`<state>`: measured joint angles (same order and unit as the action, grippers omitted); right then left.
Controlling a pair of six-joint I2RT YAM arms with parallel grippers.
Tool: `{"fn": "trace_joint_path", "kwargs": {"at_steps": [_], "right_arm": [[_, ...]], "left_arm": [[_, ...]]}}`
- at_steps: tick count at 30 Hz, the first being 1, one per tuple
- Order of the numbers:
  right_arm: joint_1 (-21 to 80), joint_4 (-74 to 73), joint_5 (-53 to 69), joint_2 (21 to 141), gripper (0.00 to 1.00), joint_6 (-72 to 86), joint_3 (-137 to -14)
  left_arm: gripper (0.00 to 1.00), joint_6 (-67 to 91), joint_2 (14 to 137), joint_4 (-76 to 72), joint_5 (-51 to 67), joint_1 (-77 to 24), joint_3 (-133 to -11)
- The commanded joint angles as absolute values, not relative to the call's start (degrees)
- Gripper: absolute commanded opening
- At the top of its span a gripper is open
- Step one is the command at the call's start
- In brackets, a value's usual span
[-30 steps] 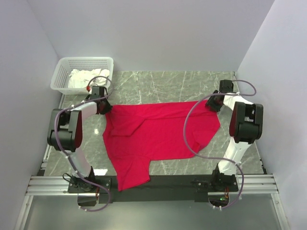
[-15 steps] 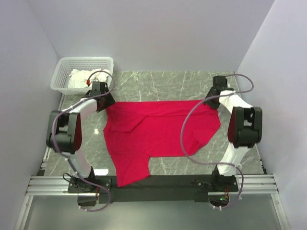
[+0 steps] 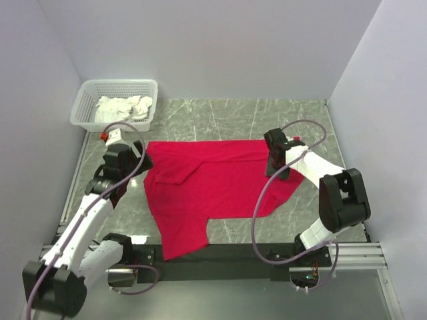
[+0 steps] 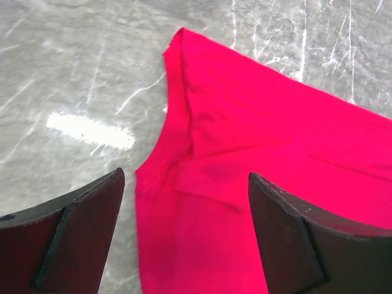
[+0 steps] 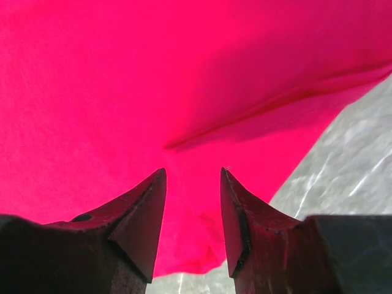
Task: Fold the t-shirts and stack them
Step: Fold the tshirt
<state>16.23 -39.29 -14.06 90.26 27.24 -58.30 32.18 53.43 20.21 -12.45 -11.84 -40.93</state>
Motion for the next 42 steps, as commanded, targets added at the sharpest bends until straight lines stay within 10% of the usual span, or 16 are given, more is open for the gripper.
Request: {"fn": "trace_joint_path", "kwargs": {"at_steps": [1,16,26,42], "right_arm": [[19.3,-40.6,-15.1,91.4,0.47,29.5,-58.5],[21.5,-41.9,-23.2,97.7,0.41,35.7,-59.5],[19.7,-46.5,-29.0,93.2,0.05,40.1,-57.6],[-4.2,-47.7,-18.1,67.9,0.09,53.8,-38.8]], "left_arm": [[0.87,29.6,48.2,20.5,-14.7,-11.9,-37.6],[0.84,28.6,45.3,19.8,-16.0,-11.9,-36.7],[0.84,28.4,44.3,19.9,-16.4,-11.9,-36.8],[0.82,28.1,41.9,20.5,-16.6,-11.2,-37.0]]}}
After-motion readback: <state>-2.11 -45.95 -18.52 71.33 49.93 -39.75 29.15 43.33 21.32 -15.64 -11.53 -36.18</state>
